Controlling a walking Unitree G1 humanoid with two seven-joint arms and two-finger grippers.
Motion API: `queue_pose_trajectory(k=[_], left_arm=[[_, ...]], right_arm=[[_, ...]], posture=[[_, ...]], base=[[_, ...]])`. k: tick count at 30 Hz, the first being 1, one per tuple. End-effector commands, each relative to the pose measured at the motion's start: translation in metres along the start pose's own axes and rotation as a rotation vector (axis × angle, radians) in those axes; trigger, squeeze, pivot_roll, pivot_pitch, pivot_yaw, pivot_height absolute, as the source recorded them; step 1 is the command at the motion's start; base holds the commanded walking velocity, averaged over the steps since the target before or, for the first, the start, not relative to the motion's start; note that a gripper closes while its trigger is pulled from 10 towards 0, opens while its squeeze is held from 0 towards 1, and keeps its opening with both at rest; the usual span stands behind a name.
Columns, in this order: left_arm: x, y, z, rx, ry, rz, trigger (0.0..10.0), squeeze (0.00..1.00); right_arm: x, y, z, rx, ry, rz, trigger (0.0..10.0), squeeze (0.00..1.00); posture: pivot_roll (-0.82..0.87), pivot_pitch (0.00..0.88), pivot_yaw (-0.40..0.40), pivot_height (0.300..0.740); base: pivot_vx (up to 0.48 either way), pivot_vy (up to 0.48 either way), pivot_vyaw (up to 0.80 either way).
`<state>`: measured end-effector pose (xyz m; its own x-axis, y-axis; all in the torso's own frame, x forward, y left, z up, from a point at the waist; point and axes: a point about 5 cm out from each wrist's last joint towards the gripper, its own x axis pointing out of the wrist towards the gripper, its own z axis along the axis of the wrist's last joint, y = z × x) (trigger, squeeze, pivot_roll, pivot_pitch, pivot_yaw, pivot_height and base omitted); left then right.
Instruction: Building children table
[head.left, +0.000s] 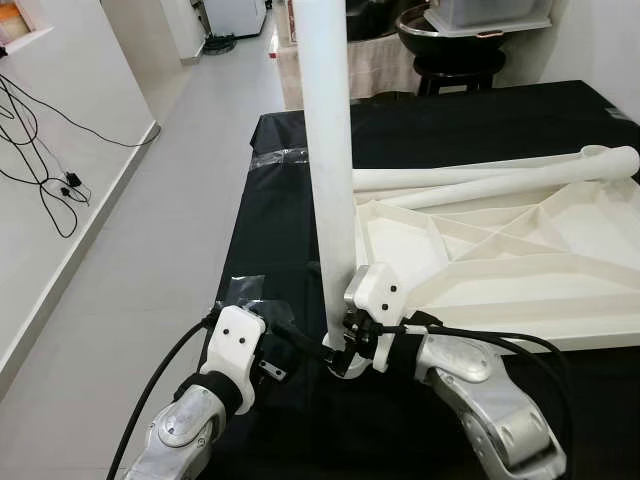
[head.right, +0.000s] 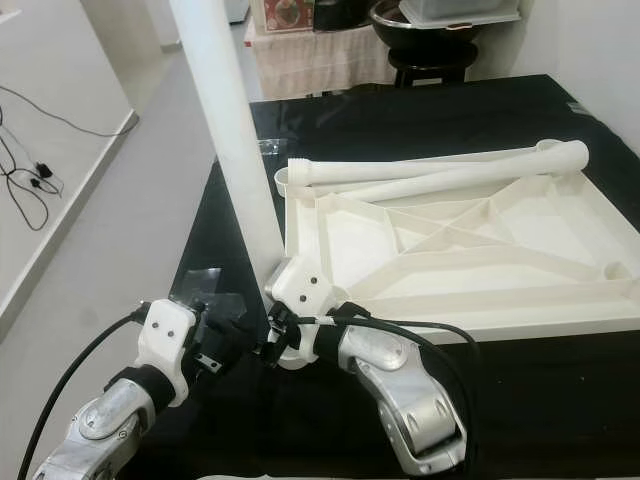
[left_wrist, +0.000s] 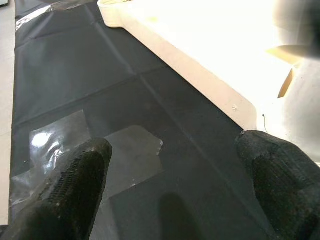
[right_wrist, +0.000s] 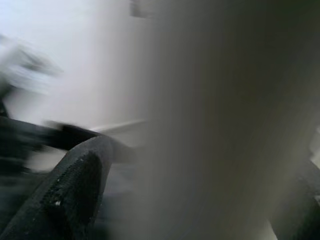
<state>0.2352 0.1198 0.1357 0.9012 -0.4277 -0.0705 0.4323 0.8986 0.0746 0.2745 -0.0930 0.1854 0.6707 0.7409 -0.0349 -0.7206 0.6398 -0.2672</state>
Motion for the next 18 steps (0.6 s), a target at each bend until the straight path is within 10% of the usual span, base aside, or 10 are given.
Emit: queue_pose_trajectory(k=[1, 18], left_arm=[[-0.003, 0.003, -0.001, 0.007, 0.016, 0.011, 10.0, 0.0], [-0.002, 0.005, -0.001, 0.001, 0.016, 0.009, 10.0, 0.0]], right_arm=[[-0.001, -0.009, -0.004, 0.015, 0.024, -0.08, 10.0, 0.0], [-0.056, -0.002, -0.008, 0.081, 0.019, 0.242, 10.0, 0.0]], posture=[[0.02, 0.131, 0.088, 0.74], [0.01, 0.137, 0.1, 0.74]], base=[[0.0, 0.0, 0.0], [0.0, 0.0, 0.0]])
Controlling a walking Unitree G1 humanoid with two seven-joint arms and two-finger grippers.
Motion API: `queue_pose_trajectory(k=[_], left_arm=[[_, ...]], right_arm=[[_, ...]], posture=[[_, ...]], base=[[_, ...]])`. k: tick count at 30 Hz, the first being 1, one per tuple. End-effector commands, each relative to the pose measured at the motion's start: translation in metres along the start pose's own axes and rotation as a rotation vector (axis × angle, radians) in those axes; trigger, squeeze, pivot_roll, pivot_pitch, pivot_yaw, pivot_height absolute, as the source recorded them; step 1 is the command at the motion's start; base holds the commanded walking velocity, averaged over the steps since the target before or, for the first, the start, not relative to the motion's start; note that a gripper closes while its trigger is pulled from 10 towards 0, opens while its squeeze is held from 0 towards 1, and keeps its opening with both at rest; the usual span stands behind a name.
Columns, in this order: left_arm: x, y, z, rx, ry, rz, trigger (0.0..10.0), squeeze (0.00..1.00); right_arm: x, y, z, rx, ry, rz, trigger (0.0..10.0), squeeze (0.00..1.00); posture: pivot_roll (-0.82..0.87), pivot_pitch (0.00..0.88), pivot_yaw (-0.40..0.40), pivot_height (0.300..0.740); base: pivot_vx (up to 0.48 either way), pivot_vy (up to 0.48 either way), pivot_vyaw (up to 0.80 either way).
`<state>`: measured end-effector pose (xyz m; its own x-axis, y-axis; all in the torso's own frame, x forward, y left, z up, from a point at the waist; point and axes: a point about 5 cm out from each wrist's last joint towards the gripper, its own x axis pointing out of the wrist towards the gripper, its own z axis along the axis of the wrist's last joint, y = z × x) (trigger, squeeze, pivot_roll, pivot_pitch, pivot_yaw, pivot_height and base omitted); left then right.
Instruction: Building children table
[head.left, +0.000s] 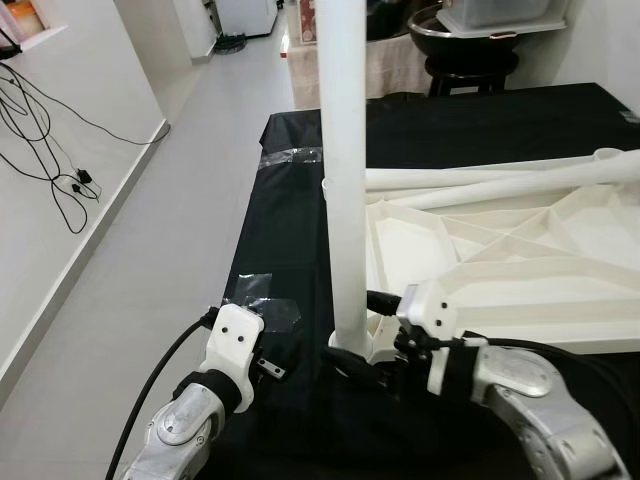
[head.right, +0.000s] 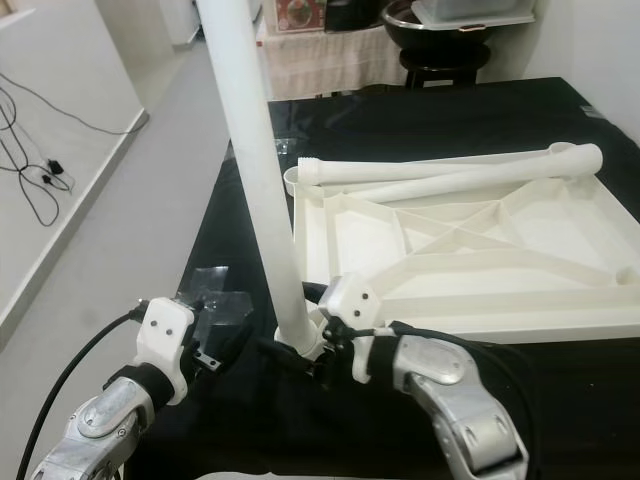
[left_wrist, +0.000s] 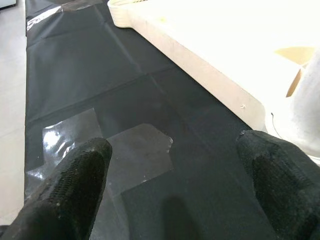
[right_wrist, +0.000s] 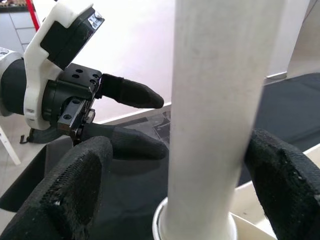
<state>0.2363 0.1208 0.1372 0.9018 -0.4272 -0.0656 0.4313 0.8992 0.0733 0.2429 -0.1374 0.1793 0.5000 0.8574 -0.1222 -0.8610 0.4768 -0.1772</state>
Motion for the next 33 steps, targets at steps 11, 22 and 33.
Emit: queue_pose_trajectory(k=[11, 22, 33], left_arm=[[-0.002, 0.005, -0.002, -0.001, 0.017, 0.018, 10.0, 0.0], [-0.003, 0.008, -0.002, -0.004, 0.019, 0.025, 10.0, 0.0], [-0.001, 0.008, -0.004, 0.007, 0.026, 0.012, 10.0, 0.0]], right_arm=[[-0.048, -0.002, -0.016, 0.09, 0.059, 0.015, 10.0, 0.0], [-0.074, 0.034, -0.037, 0.226, 0.137, -0.049, 10.0, 0.0], [-0.087, 0.04, -0.034, 0.248, 0.183, 0.059, 10.0, 0.0]], posture=[[0.01, 0.147, 0.086, 0.74], [-0.05, 0.155, 0.093, 0.74], [-0.05, 0.141, 0.09, 0.74]], base=[[0.0, 0.0, 0.0], [0.0, 0.087, 0.0], [0.0, 0.48, 0.0]])
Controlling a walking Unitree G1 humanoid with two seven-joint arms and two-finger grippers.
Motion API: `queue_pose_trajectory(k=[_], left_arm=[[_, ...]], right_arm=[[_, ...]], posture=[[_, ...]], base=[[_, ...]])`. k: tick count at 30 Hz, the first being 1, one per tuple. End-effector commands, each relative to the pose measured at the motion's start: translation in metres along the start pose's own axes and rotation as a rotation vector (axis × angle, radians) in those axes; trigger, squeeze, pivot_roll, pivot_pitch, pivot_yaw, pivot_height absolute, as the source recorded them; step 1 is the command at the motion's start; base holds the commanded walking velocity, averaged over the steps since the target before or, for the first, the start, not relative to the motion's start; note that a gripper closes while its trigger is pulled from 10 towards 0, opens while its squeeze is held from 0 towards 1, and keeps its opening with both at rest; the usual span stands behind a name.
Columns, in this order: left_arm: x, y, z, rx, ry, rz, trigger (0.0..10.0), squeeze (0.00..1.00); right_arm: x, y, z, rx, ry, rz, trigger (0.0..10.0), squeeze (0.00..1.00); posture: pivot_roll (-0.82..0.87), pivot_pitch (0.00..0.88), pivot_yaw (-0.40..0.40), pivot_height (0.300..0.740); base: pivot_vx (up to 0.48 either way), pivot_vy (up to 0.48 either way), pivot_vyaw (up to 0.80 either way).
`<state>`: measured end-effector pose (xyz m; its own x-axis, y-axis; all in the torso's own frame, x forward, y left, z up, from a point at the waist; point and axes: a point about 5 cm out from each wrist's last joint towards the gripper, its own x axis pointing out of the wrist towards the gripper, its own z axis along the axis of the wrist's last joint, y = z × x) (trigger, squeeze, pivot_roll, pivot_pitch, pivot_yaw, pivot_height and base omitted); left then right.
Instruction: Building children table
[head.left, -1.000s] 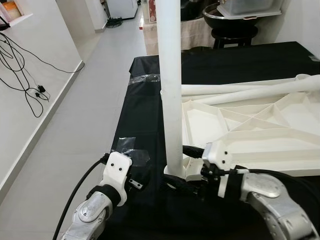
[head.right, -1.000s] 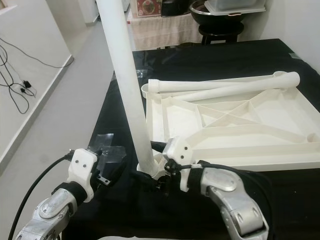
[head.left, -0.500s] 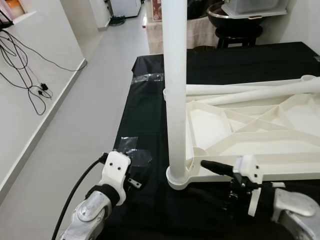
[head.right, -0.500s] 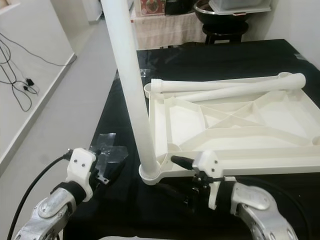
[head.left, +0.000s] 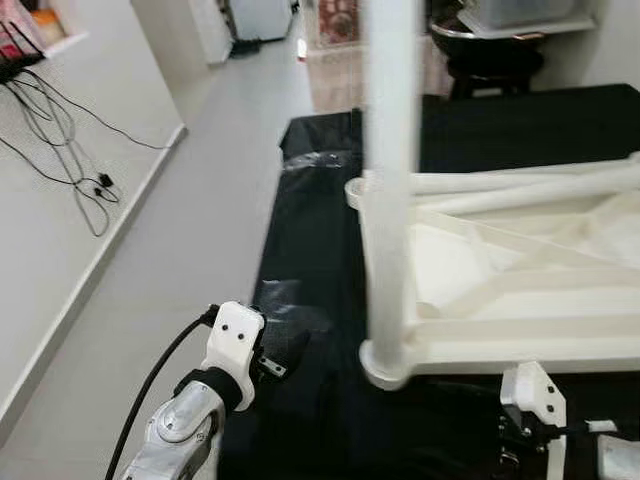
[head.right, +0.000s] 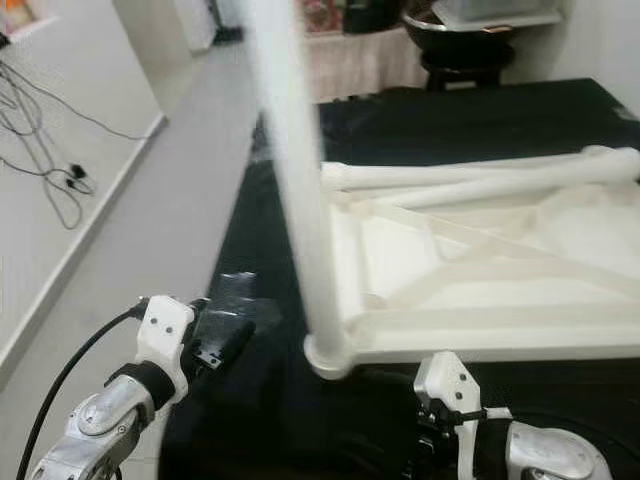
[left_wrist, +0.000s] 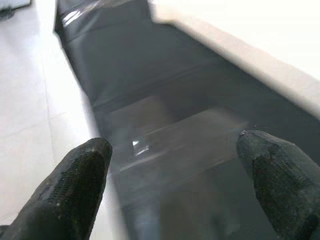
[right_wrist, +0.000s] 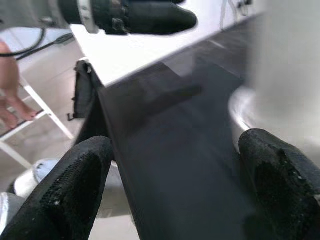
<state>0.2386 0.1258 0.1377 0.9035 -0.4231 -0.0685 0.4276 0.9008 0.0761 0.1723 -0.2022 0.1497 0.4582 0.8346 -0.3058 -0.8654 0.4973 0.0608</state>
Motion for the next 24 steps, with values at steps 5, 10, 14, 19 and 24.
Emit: queue_pose_trajectory(k=[5, 10, 14, 19, 24], left_arm=[[-0.001, 0.002, -0.005, 0.007, 0.026, 0.004, 10.0, 0.0], [-0.001, 0.001, -0.006, 0.008, 0.031, -0.005, 10.0, 0.0], [-0.001, 0.001, -0.007, 0.012, 0.034, -0.013, 10.0, 0.0], [-0.001, 0.001, -0.007, 0.014, 0.034, -0.011, 10.0, 0.0], [0.0, 0.0, -0.007, 0.014, 0.031, -0.009, 10.0, 0.0]], right_arm=[[0.004, 0.009, 0.0, 0.009, 0.011, 0.058, 10.0, 0.0], [0.008, 0.009, 0.001, -0.007, -0.005, 0.051, 10.0, 0.0], [0.02, 0.003, 0.005, -0.032, -0.06, 0.0, 10.0, 0.0], [0.031, -0.003, 0.009, -0.043, -0.108, -0.059, 10.0, 0.0], [0.046, -0.014, 0.013, -0.048, -0.151, -0.17, 10.0, 0.0]], posture=[[-0.04, 0.137, 0.091, 0.74], [-0.03, 0.131, 0.097, 0.74], [-0.03, 0.126, 0.098, 0.74], [-0.02, 0.12, 0.089, 0.74], [-0.02, 0.116, 0.084, 0.74]], base=[[0.0, 0.48, 0.0], [0.0, 0.48, 0.0], [0.0, 0.48, 0.0], [0.0, 0.48, 0.0], [0.0, 0.48, 0.0]])
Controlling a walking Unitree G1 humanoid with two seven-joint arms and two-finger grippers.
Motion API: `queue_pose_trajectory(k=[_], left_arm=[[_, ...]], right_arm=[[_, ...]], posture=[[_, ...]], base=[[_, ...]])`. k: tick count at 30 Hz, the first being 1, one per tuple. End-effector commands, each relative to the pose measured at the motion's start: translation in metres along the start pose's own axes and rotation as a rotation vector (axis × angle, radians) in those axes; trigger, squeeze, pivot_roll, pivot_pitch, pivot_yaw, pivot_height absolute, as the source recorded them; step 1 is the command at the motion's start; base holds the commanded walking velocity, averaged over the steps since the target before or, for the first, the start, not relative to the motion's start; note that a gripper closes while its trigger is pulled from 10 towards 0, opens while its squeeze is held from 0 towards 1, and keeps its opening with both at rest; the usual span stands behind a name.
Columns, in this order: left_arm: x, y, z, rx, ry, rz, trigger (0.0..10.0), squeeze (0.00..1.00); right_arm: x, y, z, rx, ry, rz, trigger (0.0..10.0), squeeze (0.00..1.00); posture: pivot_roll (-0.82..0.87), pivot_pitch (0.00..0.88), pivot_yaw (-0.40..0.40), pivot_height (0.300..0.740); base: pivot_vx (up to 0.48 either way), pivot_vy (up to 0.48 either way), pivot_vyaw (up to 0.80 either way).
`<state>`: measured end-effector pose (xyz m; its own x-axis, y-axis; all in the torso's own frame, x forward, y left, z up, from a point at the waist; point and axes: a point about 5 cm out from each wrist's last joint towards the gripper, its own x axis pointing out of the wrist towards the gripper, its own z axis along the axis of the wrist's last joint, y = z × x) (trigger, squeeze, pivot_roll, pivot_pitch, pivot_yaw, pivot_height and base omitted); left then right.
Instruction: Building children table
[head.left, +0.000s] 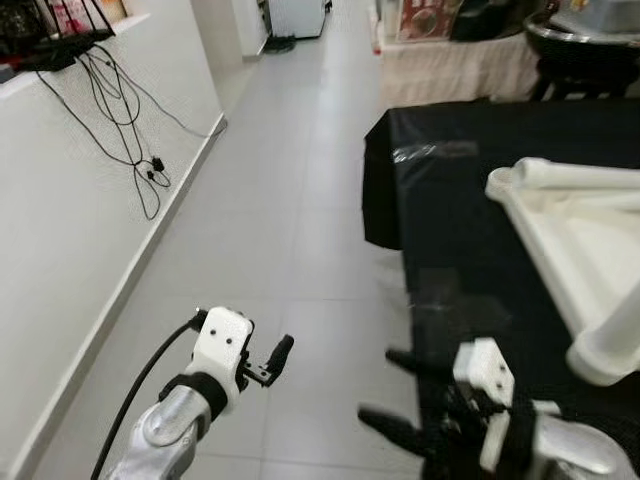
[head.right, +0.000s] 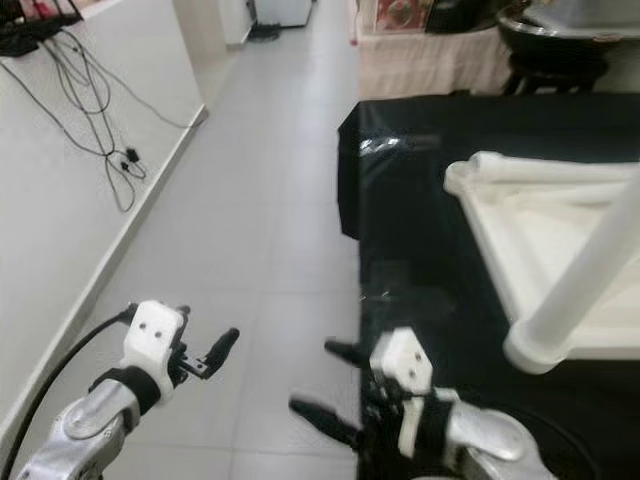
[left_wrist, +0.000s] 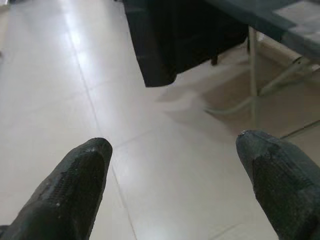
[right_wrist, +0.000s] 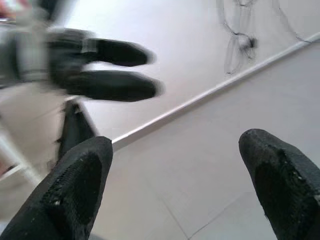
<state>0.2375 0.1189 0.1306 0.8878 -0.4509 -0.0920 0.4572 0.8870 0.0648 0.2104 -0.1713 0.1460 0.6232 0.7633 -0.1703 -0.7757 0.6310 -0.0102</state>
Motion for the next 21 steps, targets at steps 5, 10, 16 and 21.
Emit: queue_pose_trajectory(k=[5, 10, 16, 21], left_arm=[[0.0, 0.011, 0.001, 0.039, -0.006, 0.048, 10.0, 0.0], [0.0, 0.013, 0.004, 0.062, -0.027, 0.067, 10.0, 0.0], [0.0, 0.012, 0.004, 0.064, -0.03, 0.057, 10.0, 0.0], [0.0, 0.018, -0.001, -0.035, -0.034, 0.094, 10.0, 0.0]], right_arm=[[0.03, -0.026, 0.012, -0.017, -0.099, -0.374, 10.0, 0.0], [0.047, -0.027, 0.018, 0.031, -0.154, -0.509, 10.0, 0.0], [0.059, -0.028, 0.014, -0.026, -0.109, -0.528, 10.0, 0.0], [0.07, -0.036, 0.008, -0.061, -0.068, -0.589, 10.0, 0.0]], posture=[[-0.02, 0.11, 0.077, 0.74], [-0.01, 0.111, 0.076, 0.74], [0.0, 0.113, 0.082, 0.74], [0.01, 0.114, 0.083, 0.74]], base=[[0.0, 0.096, 0.0], [0.0, 0.0, 0.0], [0.0, 0.0, 0.0], [0.0, 0.0, 0.0]])
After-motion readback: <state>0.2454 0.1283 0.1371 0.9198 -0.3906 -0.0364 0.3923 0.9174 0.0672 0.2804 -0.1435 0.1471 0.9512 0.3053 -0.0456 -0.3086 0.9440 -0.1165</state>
